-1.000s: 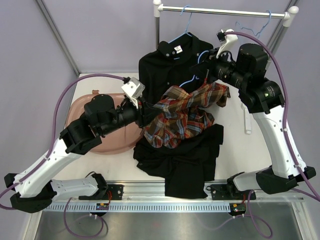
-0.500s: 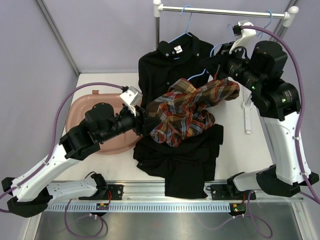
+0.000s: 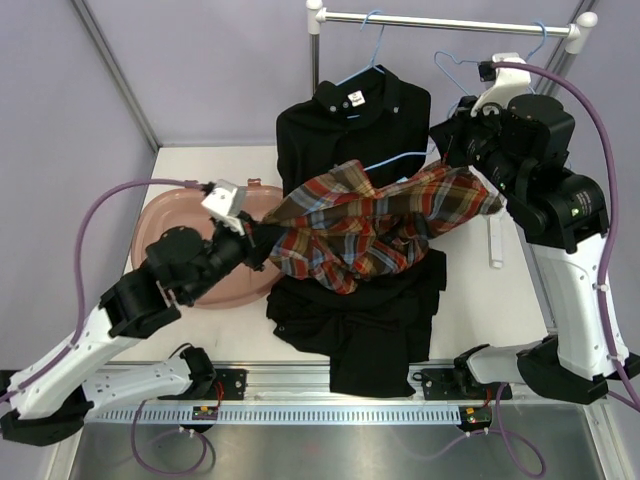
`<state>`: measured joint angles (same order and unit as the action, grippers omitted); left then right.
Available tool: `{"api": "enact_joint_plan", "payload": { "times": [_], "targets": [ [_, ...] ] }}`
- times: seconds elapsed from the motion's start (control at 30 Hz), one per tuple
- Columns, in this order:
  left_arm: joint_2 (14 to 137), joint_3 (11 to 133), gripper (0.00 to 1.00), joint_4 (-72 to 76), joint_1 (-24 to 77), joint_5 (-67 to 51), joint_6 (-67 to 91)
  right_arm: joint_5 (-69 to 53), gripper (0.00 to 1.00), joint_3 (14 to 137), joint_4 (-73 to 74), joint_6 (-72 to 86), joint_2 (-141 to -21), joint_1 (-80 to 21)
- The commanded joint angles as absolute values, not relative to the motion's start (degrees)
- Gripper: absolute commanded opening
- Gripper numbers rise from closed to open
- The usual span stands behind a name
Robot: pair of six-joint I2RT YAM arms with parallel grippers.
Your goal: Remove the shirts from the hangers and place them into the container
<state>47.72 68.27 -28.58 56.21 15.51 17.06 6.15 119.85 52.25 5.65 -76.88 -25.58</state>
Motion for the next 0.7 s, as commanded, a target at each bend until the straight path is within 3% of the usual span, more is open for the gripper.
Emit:
{"api": "enact_joint_plan", "payload": {
  "times": [0.0,0.07,0.23,0.47,0.67],
  "targets": [
    [40.00,66.02,0.00,-22.59,56.16,31.44,19.77,24.32,0.00,116.21,51.06,4.48,-74.36,-25.58],
    [38.15,65.13,0.00,-22.76,56.25,36.37,20.82,30.83,0.00,114.62,50.89,5.71,-74.01,-25.40],
    [38.23,64.51,0.00,-28.19,56.25,34.64,22.93,40.23,0.00,113.81,49.22,11.76,-72.69,-25.40],
    [37.01,54.24,0.00,-25.93,56.34,24.26,26.45,37.62,0.00,121.72,50.53,14.77,-74.35,-25.22],
    [29.99,46.94,0.00,-27.77,56.78,26.62,30.58,40.07,0.00,127.17,52.91,14.07,-76.90,-24.70]
  ]
}}
